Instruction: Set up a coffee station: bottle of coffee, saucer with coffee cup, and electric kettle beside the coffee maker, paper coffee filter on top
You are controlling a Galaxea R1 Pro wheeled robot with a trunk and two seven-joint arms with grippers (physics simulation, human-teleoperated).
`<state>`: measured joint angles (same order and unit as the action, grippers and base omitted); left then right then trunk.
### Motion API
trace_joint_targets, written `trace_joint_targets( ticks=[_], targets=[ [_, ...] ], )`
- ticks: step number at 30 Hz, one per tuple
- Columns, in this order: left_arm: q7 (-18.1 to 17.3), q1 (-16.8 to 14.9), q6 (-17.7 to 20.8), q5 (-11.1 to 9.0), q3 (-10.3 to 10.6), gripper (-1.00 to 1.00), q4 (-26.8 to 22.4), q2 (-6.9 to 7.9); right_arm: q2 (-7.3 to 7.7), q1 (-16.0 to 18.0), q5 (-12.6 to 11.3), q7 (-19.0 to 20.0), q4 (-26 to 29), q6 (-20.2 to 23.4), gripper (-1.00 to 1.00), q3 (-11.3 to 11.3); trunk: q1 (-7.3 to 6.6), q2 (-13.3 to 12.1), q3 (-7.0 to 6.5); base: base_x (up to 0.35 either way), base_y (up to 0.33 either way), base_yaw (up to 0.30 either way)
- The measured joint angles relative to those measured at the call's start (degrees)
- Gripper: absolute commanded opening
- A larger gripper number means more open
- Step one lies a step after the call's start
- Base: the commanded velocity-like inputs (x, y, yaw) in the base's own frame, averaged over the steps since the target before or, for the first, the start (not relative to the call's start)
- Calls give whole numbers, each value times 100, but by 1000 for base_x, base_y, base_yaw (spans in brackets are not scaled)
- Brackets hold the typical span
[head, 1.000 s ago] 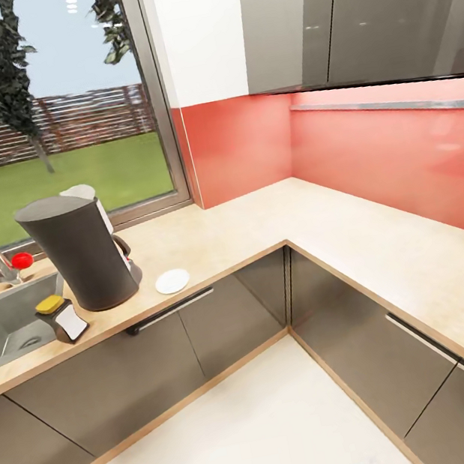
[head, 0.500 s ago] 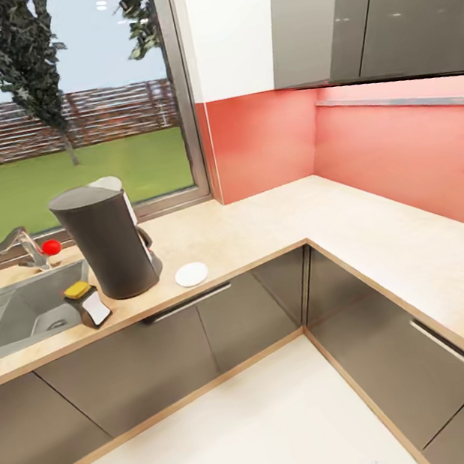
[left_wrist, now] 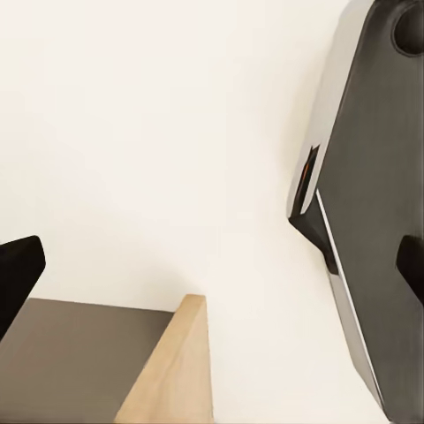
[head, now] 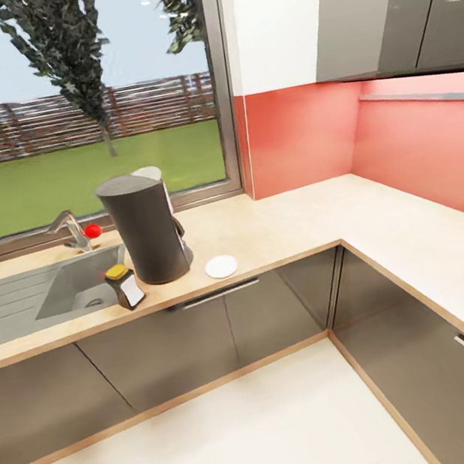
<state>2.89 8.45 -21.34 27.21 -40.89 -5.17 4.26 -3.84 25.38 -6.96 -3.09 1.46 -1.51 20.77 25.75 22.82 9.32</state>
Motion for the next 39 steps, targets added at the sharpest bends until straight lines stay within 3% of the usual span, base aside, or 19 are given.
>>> trace_joint_targets(
  ticks=[39],
  targets=[
    [-4,-18,1,11,-1,100,-10,-66,-1,-29,18,-17,-1,19,100,8,0,0,-253,0,0,199]
  ],
)
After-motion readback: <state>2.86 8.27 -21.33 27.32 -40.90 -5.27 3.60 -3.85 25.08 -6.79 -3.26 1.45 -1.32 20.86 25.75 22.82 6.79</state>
